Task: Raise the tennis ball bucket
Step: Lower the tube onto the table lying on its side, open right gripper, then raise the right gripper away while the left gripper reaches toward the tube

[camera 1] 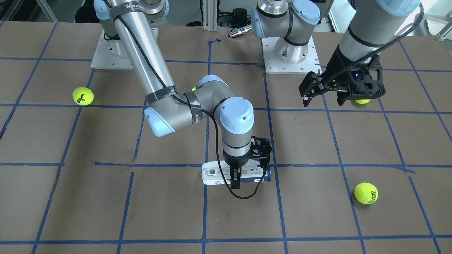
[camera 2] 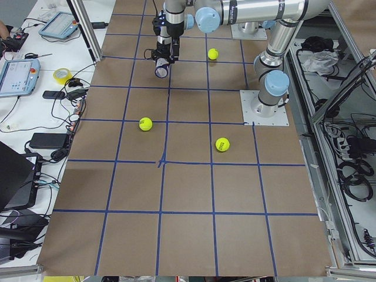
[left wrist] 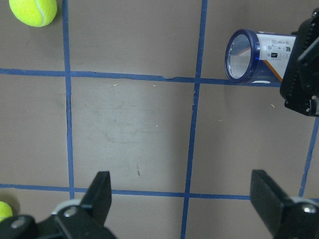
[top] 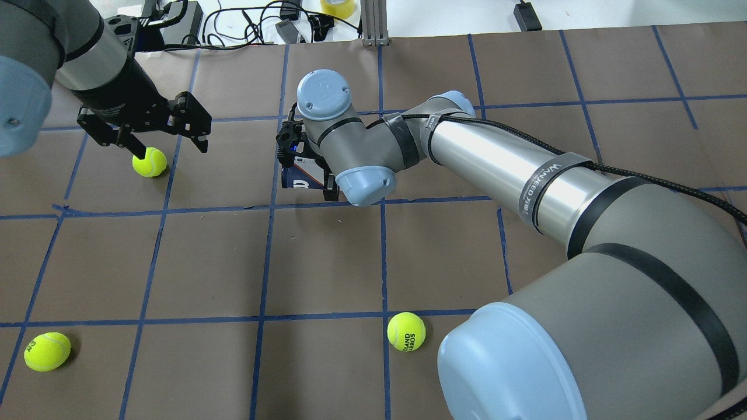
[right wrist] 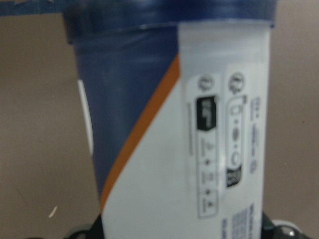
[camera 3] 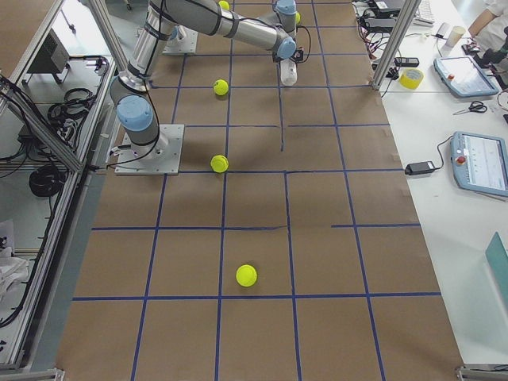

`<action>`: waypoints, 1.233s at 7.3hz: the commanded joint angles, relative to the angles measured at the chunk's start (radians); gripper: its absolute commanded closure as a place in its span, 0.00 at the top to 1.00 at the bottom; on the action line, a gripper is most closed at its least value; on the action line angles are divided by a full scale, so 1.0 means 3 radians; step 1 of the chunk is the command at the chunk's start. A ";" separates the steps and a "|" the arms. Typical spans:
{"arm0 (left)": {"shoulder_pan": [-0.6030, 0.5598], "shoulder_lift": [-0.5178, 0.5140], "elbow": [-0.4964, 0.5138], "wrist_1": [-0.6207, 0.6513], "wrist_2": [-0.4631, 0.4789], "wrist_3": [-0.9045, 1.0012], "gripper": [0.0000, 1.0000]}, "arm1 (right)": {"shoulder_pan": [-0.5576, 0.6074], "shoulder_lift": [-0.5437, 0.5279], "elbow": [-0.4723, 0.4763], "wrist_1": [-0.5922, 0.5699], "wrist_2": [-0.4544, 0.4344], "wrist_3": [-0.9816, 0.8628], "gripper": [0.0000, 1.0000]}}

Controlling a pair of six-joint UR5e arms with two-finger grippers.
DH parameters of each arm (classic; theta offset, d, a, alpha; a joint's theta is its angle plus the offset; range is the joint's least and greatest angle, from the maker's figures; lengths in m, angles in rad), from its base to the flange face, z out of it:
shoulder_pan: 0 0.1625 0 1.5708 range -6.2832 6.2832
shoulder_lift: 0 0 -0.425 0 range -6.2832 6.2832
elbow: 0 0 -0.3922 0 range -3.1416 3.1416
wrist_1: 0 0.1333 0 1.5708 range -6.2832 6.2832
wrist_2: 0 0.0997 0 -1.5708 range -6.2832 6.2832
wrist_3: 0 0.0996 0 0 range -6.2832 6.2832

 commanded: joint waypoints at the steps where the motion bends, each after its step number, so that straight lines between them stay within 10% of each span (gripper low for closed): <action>1: 0.0000 -0.0002 0.0000 0.0002 0.0000 0.0000 1.00 | 0.0000 -0.0040 -0.0001 0.0006 -0.0016 0.0198 1.00; 4: 0.0000 -0.0002 0.0000 0.0002 -0.0005 0.0000 1.00 | -0.0066 -0.0182 -0.0031 0.0229 0.0009 0.0209 1.00; 9: 0.0010 -0.0048 -0.0010 0.0012 -0.0056 0.0010 1.00 | -0.0975 -0.1229 0.0009 0.1684 0.0321 0.0147 1.00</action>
